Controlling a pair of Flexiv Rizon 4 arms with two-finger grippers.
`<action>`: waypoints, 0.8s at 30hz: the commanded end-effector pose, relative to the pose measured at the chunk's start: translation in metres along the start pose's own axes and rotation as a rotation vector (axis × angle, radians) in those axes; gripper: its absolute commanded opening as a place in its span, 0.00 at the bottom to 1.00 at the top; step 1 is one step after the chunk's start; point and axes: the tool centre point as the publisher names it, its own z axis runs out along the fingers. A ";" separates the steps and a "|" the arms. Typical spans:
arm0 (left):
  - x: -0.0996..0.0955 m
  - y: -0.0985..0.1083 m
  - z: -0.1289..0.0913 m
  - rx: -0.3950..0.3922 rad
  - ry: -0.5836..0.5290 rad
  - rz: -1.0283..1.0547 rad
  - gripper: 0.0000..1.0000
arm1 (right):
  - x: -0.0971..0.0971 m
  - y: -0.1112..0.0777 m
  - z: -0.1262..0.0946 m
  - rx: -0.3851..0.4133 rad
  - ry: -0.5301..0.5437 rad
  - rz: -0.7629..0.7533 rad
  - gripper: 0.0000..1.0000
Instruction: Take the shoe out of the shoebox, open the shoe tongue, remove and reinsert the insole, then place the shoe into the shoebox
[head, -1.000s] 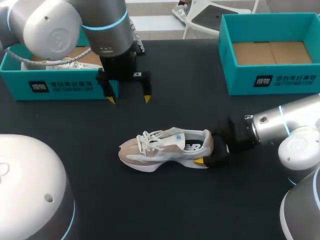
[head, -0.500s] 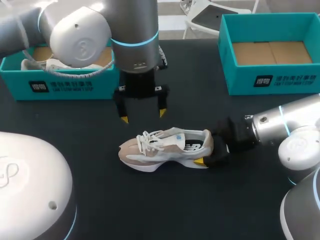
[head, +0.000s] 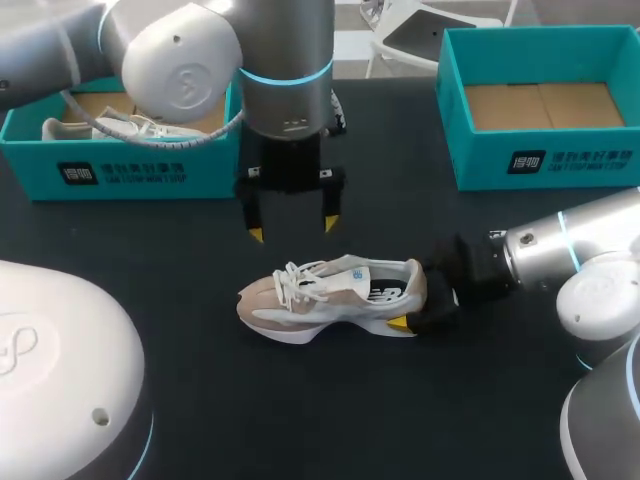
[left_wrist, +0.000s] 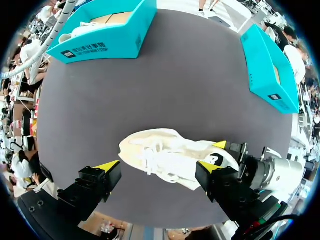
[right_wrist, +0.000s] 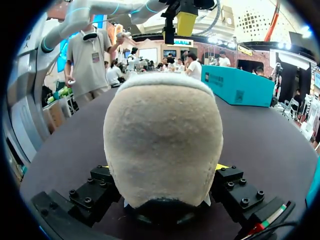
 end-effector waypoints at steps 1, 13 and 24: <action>0.007 0.016 0.003 0.018 -0.026 0.011 1.00 | 0.000 -0.001 0.002 0.002 -0.002 -0.001 0.00; 0.050 0.040 0.029 0.033 -0.068 0.117 1.00 | 0.000 -0.001 0.002 0.002 -0.002 -0.001 0.00; 0.081 0.047 0.052 0.068 -0.122 0.154 1.00 | 0.000 -0.001 0.002 0.002 -0.002 -0.001 0.00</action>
